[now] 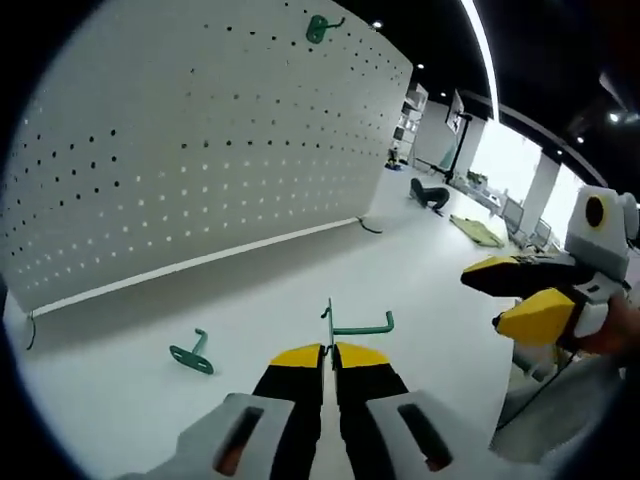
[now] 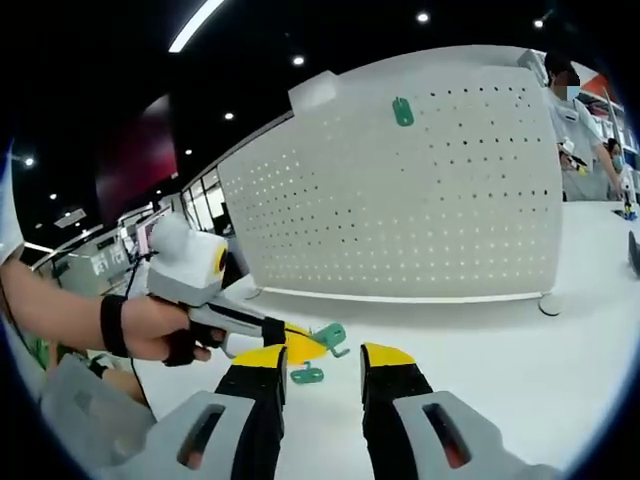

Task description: Insert the hook assembly into the mounting plate slot until the hook locks in place.

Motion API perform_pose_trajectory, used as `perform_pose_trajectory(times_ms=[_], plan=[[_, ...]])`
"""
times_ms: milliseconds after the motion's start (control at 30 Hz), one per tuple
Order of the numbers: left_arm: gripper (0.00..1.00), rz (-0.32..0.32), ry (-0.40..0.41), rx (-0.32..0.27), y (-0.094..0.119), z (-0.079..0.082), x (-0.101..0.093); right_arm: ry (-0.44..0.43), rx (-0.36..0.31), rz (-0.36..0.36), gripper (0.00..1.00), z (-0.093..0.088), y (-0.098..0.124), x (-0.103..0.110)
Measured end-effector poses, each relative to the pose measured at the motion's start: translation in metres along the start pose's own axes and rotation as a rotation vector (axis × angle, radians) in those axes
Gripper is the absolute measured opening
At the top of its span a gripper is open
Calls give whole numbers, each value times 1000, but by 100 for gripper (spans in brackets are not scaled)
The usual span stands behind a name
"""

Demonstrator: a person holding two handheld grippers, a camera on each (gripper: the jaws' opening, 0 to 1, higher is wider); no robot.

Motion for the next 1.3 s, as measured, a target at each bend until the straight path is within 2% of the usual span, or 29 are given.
perform_pose_trajectory(times_ms=[500,667,833,933,1067,1133,1300], plan=[[4,-16,-5,-94,29,4,-21,-76,-7,37,24,-2,-9,6],[4,-22,0,-115,34,2,-26,-124,-9,47,18,-3,-10,10],[4,-60,7,-170,43,0,-33,-139,-7,42,17,-2,-10,16],[4,-66,4,-179,47,-1,-34,-185,-32,60,12,4,-9,21],[4,-91,12,-215,56,-3,-36,-186,0,51,12,4,-9,26],[4,-100,14,-245,60,-2,-38,-209,-15,56,10,6,-7,30],[4,-120,7,-304,70,0,-41,-188,0,66,6,11,-6,44]])
Point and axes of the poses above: the point that each gripper's makers call its tool centre point, and the gripper's own axes: y roughly backward along the fingers, x roughly to its left, z roughly out of its top, the point moved 10 cm from there along y, roughly backward along the fingers, and after that the axes turned 2 degrees about -x, right-handed, at the moved point
